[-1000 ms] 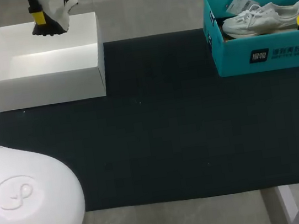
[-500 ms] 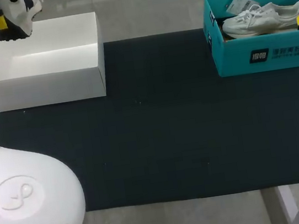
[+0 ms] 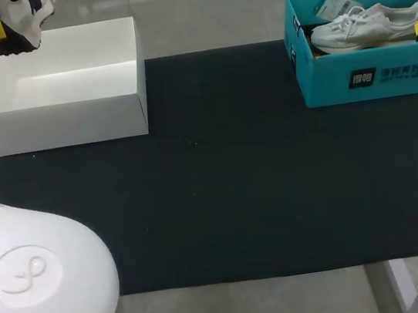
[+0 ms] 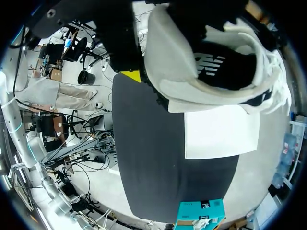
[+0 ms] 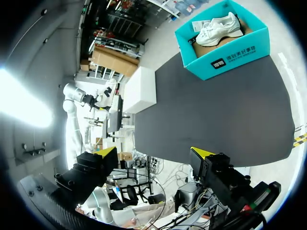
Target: Take the shoe out of the shoebox, open the shoe tongue, remove and reinsert the insole, then place the shoe into the shoebox
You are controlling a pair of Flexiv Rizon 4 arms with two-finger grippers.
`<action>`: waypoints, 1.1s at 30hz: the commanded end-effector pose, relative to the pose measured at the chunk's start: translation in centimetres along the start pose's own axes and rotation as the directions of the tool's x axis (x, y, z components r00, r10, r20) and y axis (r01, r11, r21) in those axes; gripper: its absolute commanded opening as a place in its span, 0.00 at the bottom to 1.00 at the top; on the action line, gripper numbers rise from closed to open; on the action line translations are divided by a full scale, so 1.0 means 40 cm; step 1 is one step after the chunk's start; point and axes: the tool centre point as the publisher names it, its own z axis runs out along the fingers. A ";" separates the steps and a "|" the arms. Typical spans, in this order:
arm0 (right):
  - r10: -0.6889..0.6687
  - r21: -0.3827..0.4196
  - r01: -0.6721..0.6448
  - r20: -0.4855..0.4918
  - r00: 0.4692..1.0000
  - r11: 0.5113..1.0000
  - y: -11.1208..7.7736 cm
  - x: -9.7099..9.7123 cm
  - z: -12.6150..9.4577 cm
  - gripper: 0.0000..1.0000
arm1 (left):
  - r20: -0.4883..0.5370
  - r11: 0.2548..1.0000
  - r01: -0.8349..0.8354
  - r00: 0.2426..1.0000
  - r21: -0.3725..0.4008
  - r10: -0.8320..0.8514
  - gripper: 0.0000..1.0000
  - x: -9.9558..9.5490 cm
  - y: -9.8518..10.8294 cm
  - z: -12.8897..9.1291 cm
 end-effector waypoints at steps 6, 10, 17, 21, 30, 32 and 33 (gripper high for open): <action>0.002 0.001 -0.002 0.003 1.000 1.000 0.002 0.000 0.002 1.00 | 0.021 0.981 -0.189 0.982 -0.047 0.190 0.00 -0.011 0.056 0.007; 0.002 0.001 -0.002 0.003 1.000 1.000 0.002 0.000 0.002 1.00 | 0.008 0.970 -0.234 0.972 -0.058 0.235 0.00 -0.044 0.121 0.007; 0.002 0.001 -0.002 0.003 1.000 1.000 0.002 0.000 0.002 1.00 | 0.072 0.979 -0.183 0.979 -0.091 0.190 0.00 -0.105 0.211 0.008; 0.002 0.001 -0.002 0.003 1.000 1.000 0.002 0.000 0.002 1.00 | 0.123 0.984 -0.165 0.977 -0.064 0.172 0.00 -0.140 0.256 0.003; 0.002 0.001 -0.002 0.003 1.000 1.000 0.002 0.000 0.002 1.00 | 0.149 0.983 -0.177 0.972 -0.050 0.183 0.00 -0.206 0.302 0.009; 0.002 0.001 -0.002 0.003 1.000 1.000 0.002 0.000 0.002 1.00 | 0.145 0.979 -0.195 0.969 -0.061 0.202 0.00 -0.209 0.305 0.016; 0.002 0.001 -0.002 0.003 1.000 1.000 0.002 0.000 0.002 1.00 | 0.124 0.967 -0.245 0.960 -0.063 0.251 0.00 -0.207 0.305 0.021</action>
